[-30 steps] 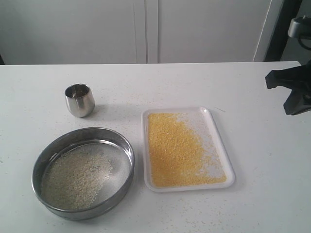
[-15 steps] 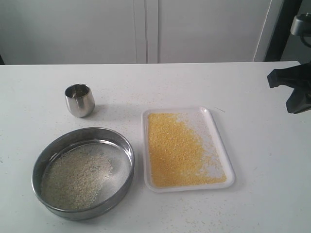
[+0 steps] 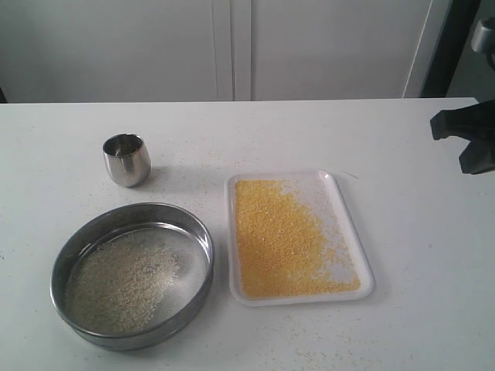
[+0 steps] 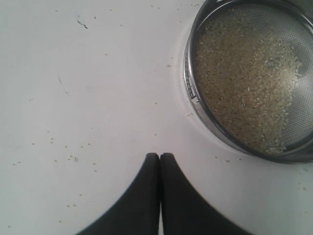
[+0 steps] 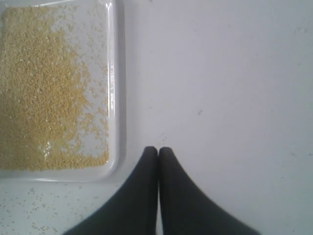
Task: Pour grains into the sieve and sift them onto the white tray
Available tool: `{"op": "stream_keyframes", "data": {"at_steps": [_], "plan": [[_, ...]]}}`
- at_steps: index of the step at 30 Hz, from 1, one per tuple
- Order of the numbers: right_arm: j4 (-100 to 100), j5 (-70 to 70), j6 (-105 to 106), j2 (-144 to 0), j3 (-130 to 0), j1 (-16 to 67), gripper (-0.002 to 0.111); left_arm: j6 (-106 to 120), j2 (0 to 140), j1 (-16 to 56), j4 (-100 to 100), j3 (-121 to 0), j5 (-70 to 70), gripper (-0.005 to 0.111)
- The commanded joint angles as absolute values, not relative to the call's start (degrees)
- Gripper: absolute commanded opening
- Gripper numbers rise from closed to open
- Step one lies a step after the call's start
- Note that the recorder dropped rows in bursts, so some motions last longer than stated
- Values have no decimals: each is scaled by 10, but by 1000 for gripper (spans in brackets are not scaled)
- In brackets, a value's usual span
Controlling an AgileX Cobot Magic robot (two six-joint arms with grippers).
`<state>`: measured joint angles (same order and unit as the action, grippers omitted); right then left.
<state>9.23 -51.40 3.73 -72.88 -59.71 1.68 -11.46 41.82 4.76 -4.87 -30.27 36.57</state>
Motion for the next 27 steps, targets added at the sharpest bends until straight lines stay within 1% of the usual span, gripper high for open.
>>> {"op": "stream_keyframes", "data": {"at_steps": [1,3,5,13,16,23,27], "plan": [[87,-449,54,-661,-545,11,0,-116,414,46,-55,-299,369,0],[87,-435,66,-625,-524,11,0,-116,414,46,-55,-299,369,0],[75,-420,77,-552,-483,11,0,-116,414,46,-55,-299,369,0],[43,-345,77,-394,-367,11,0,-116,414,46,-55,-299,369,0],[40,-339,77,-345,-343,11,0,-116,414,46,-55,-299,369,0],[40,-296,77,-157,-232,11,0,-116,414,46,-55,-299,369,0],[44,-285,76,-95,-183,11,0,-116,414,46,-55,-299,369,0]]}}
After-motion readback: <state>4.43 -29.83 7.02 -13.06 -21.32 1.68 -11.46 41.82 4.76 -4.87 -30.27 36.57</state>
